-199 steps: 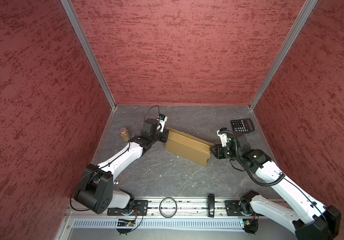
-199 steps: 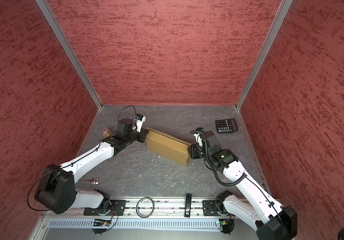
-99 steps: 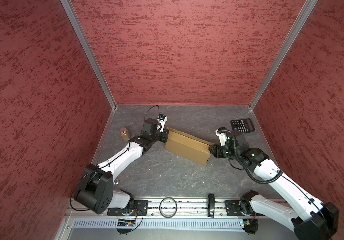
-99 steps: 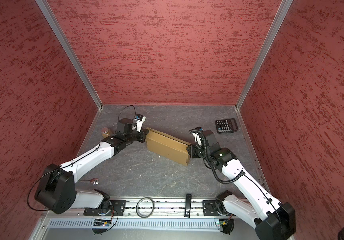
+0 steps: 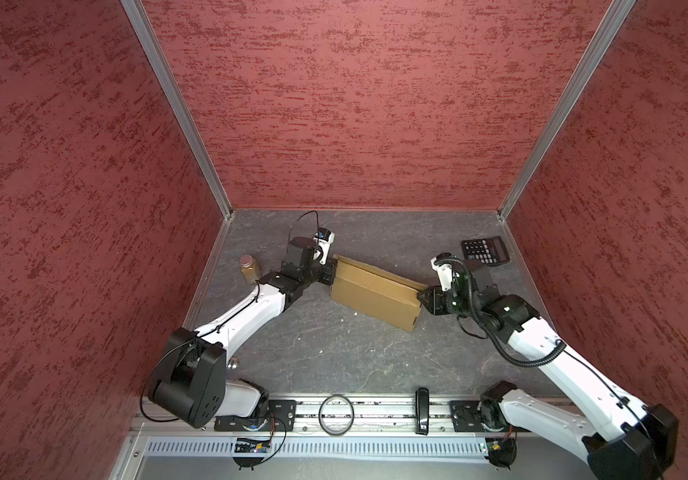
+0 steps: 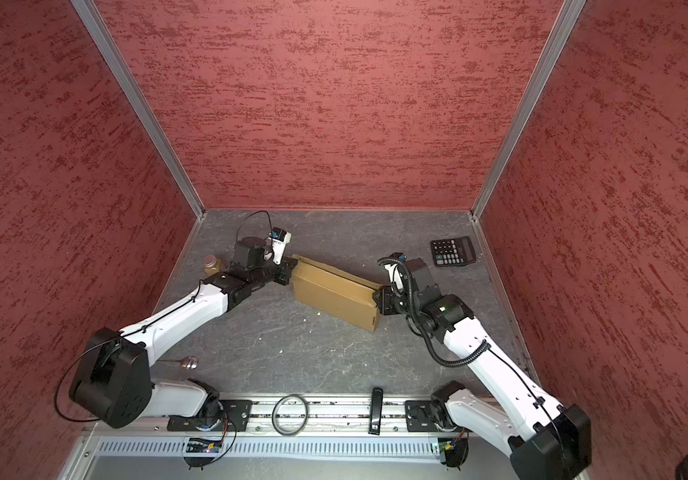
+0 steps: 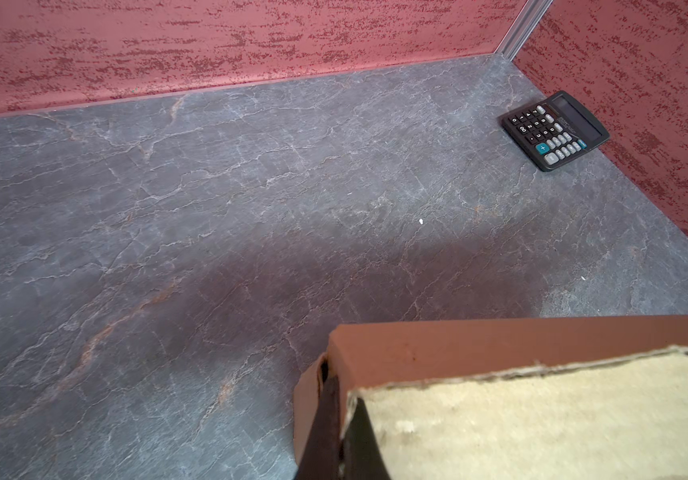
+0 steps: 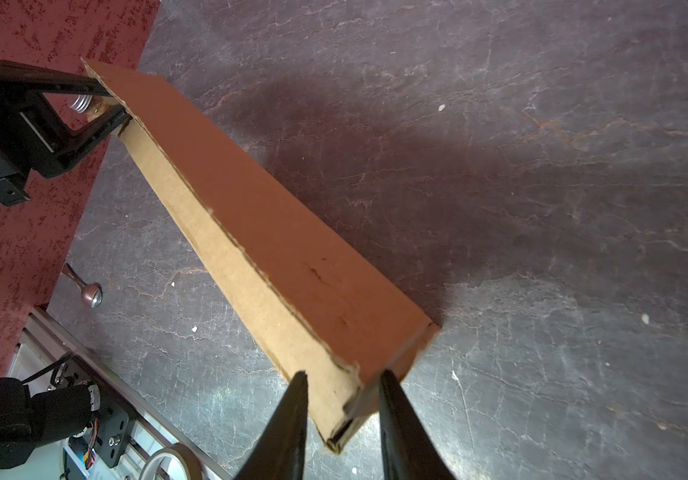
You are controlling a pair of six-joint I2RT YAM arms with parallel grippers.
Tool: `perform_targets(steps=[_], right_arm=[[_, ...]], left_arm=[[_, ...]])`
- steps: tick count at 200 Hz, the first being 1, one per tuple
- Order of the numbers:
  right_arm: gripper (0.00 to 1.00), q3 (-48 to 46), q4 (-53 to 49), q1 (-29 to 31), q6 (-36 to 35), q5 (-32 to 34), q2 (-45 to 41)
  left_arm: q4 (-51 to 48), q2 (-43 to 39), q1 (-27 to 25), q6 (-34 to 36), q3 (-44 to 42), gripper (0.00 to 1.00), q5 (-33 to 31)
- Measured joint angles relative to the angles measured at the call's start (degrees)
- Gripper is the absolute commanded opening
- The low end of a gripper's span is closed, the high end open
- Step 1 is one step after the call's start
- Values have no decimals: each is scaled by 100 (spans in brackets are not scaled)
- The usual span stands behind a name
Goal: Fold the paper box
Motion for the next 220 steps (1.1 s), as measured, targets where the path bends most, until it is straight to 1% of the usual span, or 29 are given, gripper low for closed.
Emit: perform_targets(steps=[220], right_arm=[[31,107,0,0,-4,-44,146]], left_arm=[[0,-2,-2,59,-2,0,-13]])
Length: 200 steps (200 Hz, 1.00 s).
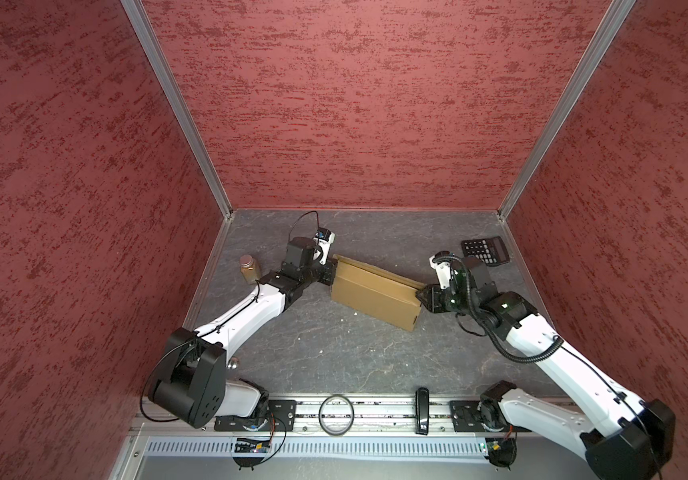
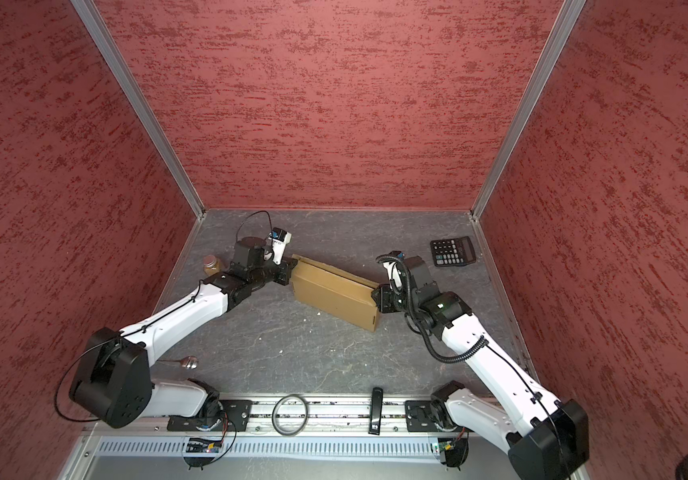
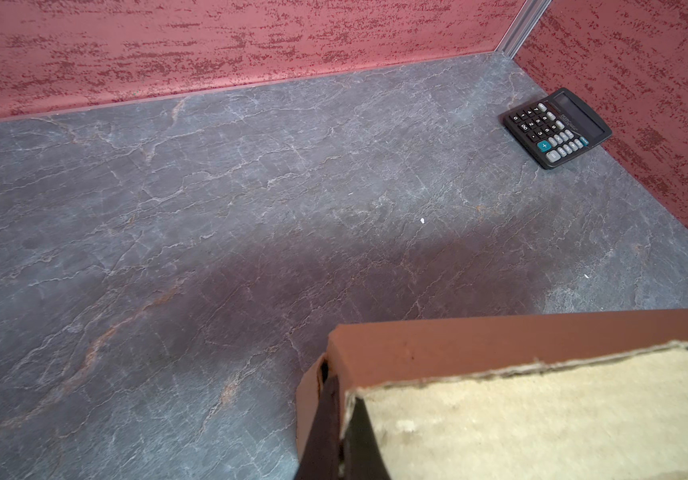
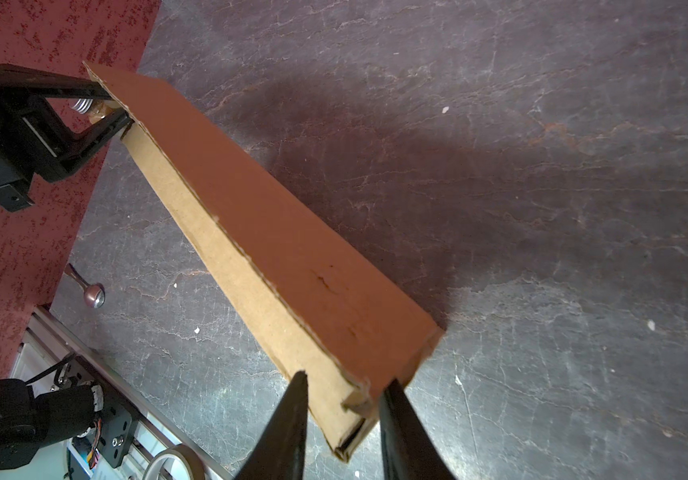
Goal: Fold the paper box
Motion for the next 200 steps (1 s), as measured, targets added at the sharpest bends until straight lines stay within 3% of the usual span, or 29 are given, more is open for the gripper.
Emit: perform_targets(steps=[200], right_arm=[[31,70,-17,0,-20,-26,35]], left_arm=[[-2,-7,-4,22,-2,0,-31]])
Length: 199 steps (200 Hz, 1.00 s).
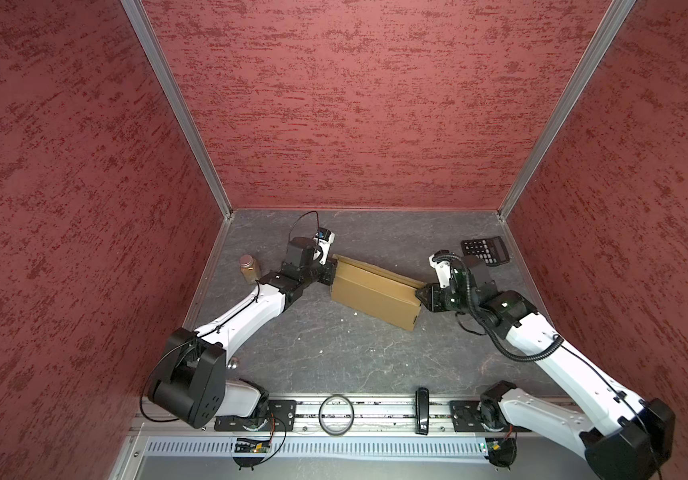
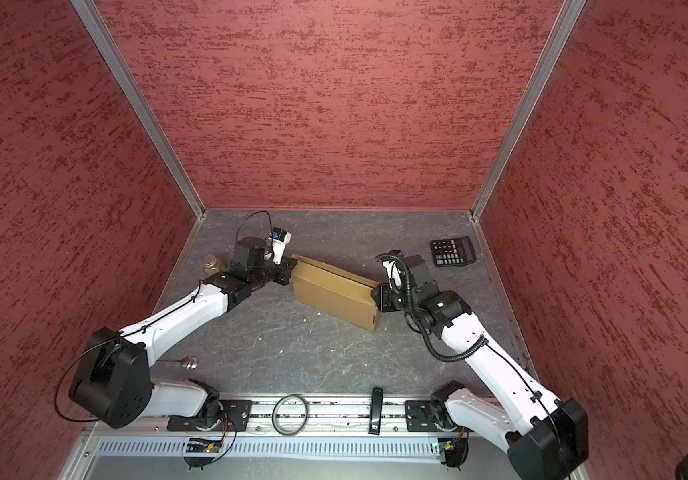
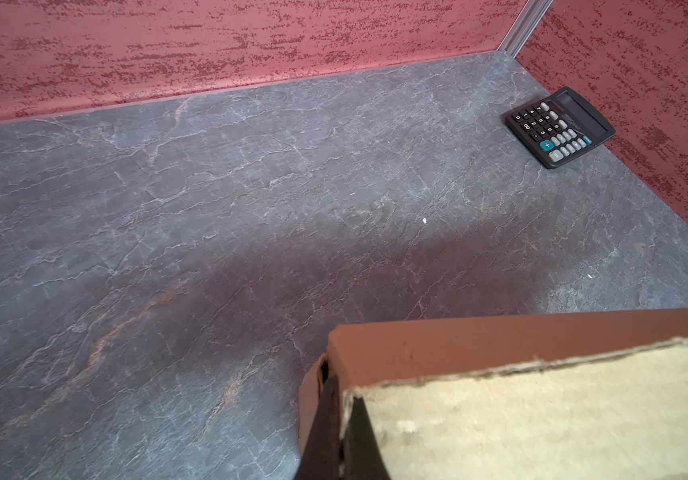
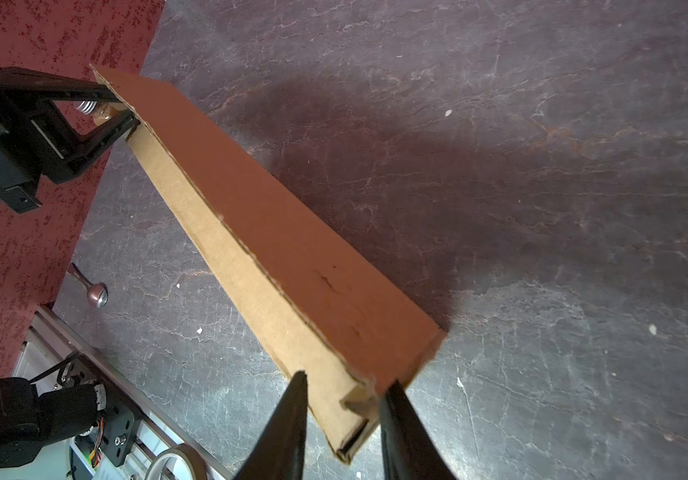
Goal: Fold the paper box
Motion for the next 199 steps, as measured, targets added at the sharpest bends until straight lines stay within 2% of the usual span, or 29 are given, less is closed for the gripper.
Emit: perform_targets(steps=[199], right_arm=[[31,0,17,0,2,-81,-87]], left_arm=[[63,-2,-33,0,-37,0,-52]])
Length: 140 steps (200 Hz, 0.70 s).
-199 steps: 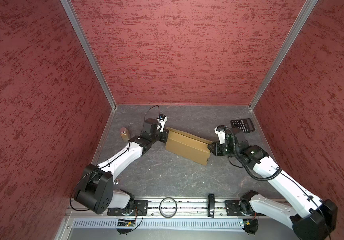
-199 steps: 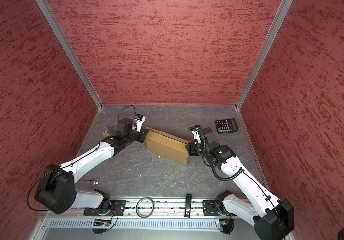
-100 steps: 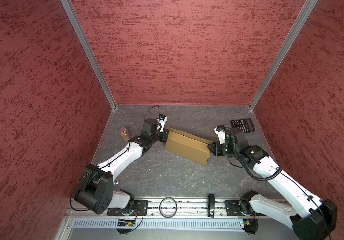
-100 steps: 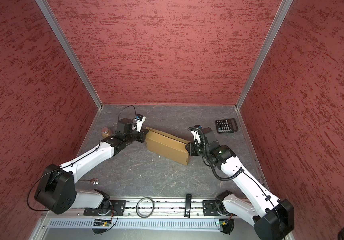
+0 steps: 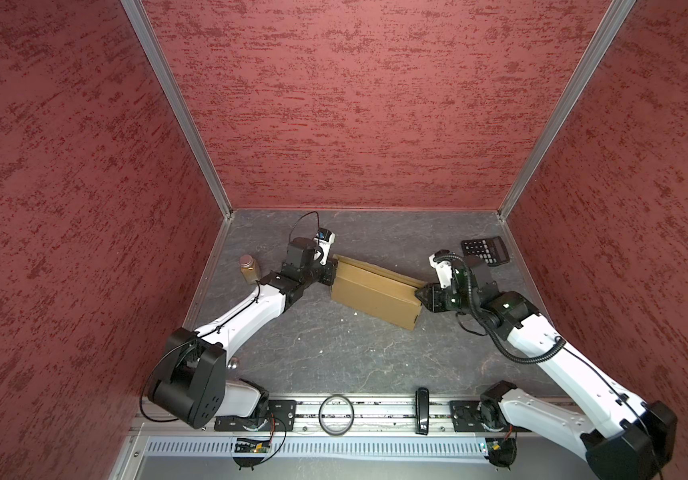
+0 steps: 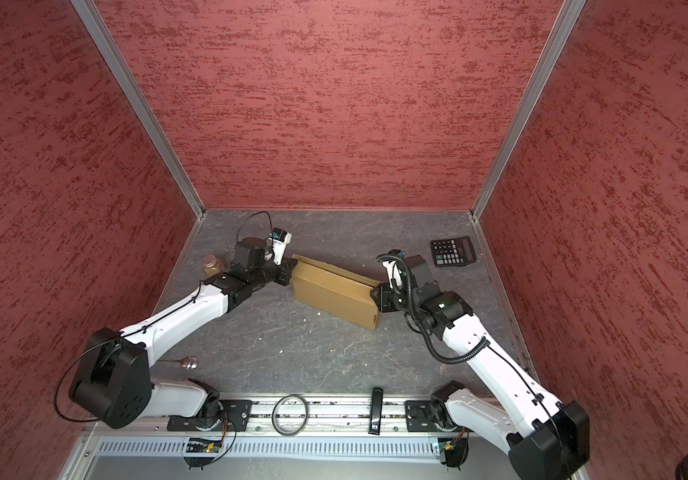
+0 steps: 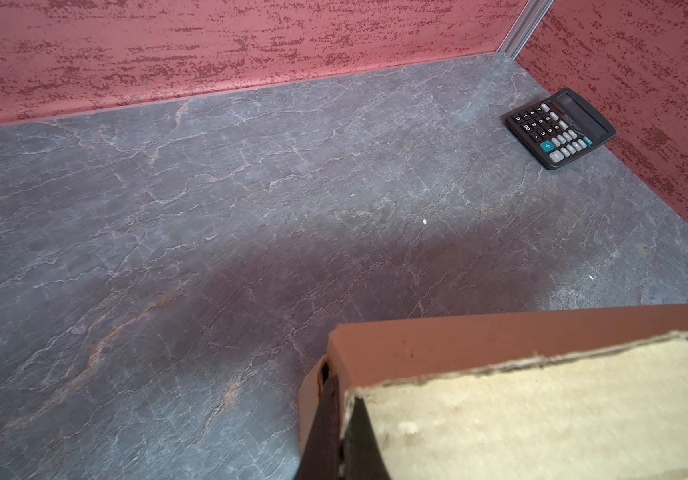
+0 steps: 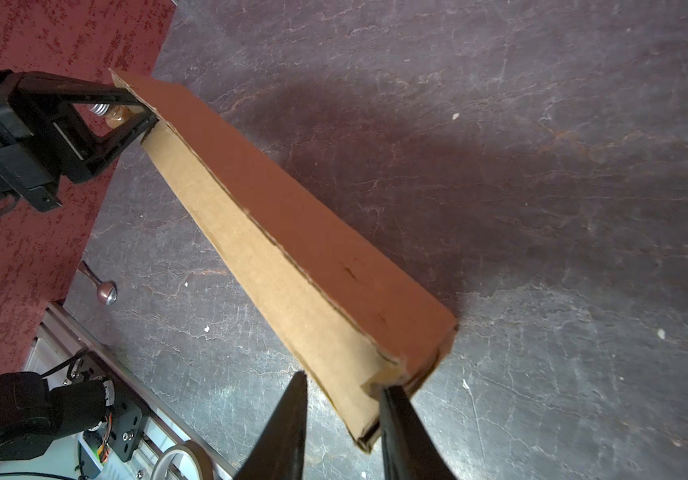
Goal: Fold the paper box
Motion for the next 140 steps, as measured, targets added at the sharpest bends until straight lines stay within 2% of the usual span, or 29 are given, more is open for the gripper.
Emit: perform_targets(steps=[140], right_arm=[[31,-55,9,0,13,-42,-57]], left_arm=[[50,0,-4,-2,-26,0,-28]])
